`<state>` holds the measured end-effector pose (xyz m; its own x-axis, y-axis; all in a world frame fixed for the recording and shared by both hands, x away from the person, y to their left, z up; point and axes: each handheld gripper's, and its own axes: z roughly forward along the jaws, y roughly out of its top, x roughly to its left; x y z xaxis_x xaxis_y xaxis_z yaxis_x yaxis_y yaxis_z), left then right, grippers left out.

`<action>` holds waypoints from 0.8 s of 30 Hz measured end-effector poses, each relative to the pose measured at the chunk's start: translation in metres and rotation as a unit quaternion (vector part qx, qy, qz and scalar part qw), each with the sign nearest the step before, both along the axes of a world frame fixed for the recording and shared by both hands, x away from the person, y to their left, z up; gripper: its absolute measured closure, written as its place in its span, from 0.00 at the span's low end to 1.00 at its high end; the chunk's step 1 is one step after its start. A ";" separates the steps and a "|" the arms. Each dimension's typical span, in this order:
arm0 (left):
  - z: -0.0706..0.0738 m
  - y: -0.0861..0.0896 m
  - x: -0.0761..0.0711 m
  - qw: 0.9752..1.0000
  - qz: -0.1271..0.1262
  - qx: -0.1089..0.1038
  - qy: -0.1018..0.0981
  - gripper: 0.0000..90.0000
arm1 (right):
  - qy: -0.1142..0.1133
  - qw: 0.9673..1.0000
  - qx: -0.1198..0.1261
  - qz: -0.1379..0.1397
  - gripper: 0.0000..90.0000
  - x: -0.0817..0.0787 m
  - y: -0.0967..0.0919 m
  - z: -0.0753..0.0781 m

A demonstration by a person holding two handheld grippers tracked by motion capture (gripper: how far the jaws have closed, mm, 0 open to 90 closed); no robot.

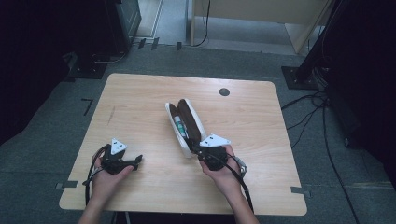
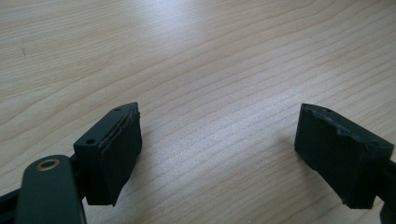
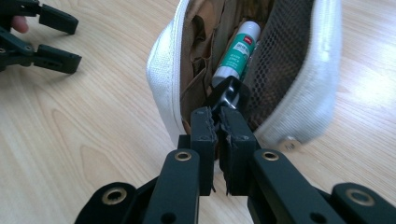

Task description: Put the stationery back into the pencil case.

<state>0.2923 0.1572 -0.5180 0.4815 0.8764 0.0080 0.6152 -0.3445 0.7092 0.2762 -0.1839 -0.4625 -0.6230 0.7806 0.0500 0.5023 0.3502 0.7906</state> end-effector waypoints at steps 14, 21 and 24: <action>0.000 0.000 0.000 1.000 0.000 -0.001 0.000 0.17 | -0.009 1.000 -0.005 -0.013 0.94 0.011 0.012 -0.002; 0.000 0.000 0.000 1.000 0.000 0.000 0.000 0.17 | -0.033 0.999 0.025 -0.011 0.92 0.001 -0.002 0.018; 0.000 0.000 0.000 1.000 0.000 0.000 0.000 0.17 | -0.035 0.999 0.037 -0.004 0.85 -0.002 -0.010 0.024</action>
<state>0.2922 0.1571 -0.5180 0.4809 0.8767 0.0075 0.6153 -0.3436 0.7095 0.2737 -0.1934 -0.4382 -0.6207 0.7813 0.0651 0.4482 0.2855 0.8471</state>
